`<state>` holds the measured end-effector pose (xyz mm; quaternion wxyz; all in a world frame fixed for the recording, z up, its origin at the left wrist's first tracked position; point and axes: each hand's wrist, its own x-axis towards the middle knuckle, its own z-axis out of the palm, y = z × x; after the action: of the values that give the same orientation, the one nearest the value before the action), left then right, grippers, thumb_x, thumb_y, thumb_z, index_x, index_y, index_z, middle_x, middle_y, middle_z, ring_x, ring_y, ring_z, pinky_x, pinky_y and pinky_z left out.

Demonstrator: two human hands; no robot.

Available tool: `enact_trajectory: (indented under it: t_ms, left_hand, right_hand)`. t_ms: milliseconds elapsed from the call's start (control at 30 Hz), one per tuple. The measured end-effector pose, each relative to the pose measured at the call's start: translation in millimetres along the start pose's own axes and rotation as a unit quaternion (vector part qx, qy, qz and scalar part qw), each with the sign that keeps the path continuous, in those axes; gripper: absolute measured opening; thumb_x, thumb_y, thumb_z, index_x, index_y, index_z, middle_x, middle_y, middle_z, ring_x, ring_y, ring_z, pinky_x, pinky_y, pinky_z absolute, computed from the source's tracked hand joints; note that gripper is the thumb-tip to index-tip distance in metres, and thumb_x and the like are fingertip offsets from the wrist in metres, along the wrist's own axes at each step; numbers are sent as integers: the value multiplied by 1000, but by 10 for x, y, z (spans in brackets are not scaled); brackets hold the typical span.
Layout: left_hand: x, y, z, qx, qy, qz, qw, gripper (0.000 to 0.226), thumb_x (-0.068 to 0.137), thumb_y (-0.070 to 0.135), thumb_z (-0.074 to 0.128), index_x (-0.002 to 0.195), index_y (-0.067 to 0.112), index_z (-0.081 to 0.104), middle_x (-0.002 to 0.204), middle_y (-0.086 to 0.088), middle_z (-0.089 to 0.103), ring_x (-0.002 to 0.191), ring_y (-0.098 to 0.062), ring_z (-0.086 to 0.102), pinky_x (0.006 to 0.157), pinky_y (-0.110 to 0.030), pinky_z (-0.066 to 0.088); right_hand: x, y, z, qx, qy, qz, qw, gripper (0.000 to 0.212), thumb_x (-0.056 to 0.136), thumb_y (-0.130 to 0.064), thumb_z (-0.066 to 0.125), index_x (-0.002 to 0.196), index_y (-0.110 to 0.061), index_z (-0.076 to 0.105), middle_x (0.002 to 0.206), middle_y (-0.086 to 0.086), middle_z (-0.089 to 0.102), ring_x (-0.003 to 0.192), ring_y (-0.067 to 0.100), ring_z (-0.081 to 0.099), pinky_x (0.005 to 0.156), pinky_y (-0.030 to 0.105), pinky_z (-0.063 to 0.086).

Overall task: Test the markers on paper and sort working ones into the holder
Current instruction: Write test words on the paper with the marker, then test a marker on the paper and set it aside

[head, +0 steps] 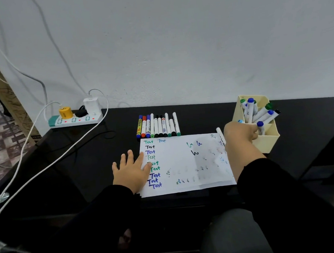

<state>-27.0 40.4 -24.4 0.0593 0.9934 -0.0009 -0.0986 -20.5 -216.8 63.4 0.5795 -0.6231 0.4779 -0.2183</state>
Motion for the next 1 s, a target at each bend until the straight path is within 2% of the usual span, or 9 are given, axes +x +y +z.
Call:
enact_trajectory:
  t_ms: [100,200,300,433,600,733,900,933,1000]
  left_hand:
    - [-1,1,7,-2,0,2,1000,60,95,58,13,149,33,3,158,-2,-5,145,-25,-4,115,-50,0]
    - [-3,-1,18,2,6,2,1000,61,95,58,13,149,33,2,158,-3,-5,145,-25,-3,115,-49,1]
    - [1,3,27,5,13,3,1000,60,95,58,13,149,33,3,158,-3,-4,145,-25,-3,115,-49,2]
    - [6,11,24,9,19,1,1000,60,95,57,14,149,33,3,158,-3,-4,145,-25,-3,115,-50,2]
    - [47,9,43,0,22,-3,1000,60,95,57,15,149,35,3,158,-2,-5,145,-24,-4,114,-51,0]
    - [62,3,65,-13,33,-1,999,59,94,57,18,148,36,6,158,-2,-4,145,-24,-4,114,-51,-1]
    - [90,-7,99,-22,45,-4,999,58,94,56,19,147,37,7,158,0,-5,145,-22,-6,114,-51,-2]
    - [94,-8,106,-23,44,-5,999,58,94,57,19,147,38,7,158,0,-5,145,-22,-6,114,-50,-3]
    - [97,-7,114,-24,44,-7,999,57,94,57,19,147,39,6,158,1,-5,145,-21,-7,114,-50,-4]
  right_hand:
    - [-77,47,38,-38,16,-69,997,61,95,-17,52,147,-14,18,149,12,25,131,26,37,105,35,38]
    - [-239,169,33,-73,-18,-174,982,58,96,-20,50,146,-12,20,150,13,24,133,28,32,107,36,33]
    - [-325,210,58,-103,-38,-252,962,55,96,-20,51,143,-12,24,147,13,26,132,27,31,102,32,33]
    - [-332,248,208,-165,-75,-336,924,46,95,-23,52,135,-10,35,138,12,35,125,26,37,89,25,32]
    - [-282,297,490,-253,-139,-411,865,35,95,-23,51,126,-8,44,129,11,44,118,27,38,85,27,31]
    - [-135,343,766,-308,-173,-422,835,33,95,-24,51,124,-10,45,126,11,47,116,27,40,85,29,34]
    - [25,313,1084,-361,-205,-382,826,33,95,-26,49,124,-8,48,125,12,48,117,29,43,88,33,38]
    - [51,301,1152,-377,-215,-364,824,31,95,-26,48,120,-8,51,121,13,51,113,30,47,85,34,41]
    - [85,265,1274,-409,-236,-324,820,19,93,-24,47,95,-7,56,100,13,59,88,29,56,66,29,44]
